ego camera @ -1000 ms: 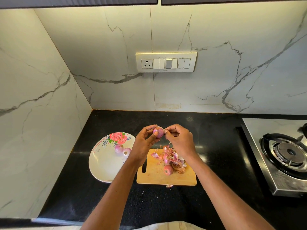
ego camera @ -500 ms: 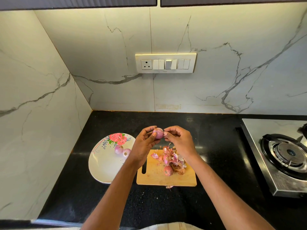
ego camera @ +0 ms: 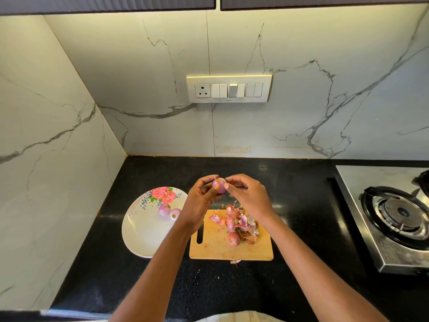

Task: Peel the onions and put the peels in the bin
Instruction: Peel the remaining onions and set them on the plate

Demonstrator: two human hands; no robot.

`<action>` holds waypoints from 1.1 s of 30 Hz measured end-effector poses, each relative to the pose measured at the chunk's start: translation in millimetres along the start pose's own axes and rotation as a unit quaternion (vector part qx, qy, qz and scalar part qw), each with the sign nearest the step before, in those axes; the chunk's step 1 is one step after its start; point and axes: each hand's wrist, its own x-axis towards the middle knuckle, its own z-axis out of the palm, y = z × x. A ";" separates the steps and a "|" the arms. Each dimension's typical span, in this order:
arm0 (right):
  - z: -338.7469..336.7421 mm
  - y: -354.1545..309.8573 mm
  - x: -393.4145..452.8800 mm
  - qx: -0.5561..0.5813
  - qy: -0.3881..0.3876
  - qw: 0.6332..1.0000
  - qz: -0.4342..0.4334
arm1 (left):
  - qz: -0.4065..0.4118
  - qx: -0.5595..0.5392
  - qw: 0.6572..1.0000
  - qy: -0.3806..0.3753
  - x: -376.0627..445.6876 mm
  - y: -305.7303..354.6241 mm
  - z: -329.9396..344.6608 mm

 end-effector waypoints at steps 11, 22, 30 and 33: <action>4.3 3.1 -1.6 0.040 0.031 0.999 0.008 | -0.004 -0.017 1.000 -0.009 -1.4 2.9 -2.7; 6.4 4.2 -1.8 0.142 0.023 0.988 0.049 | -0.008 -0.018 1.000 0.002 0.0 2.7 -1.5; 6.2 6.3 -1.4 0.160 0.049 0.984 0.068 | -0.018 -0.023 1.000 -0.004 0.1 -0.4 -1.7; 6.8 11.2 0.0 0.140 0.054 0.986 0.078 | -0.031 -0.040 0.999 -0.002 0.2 -0.8 -3.6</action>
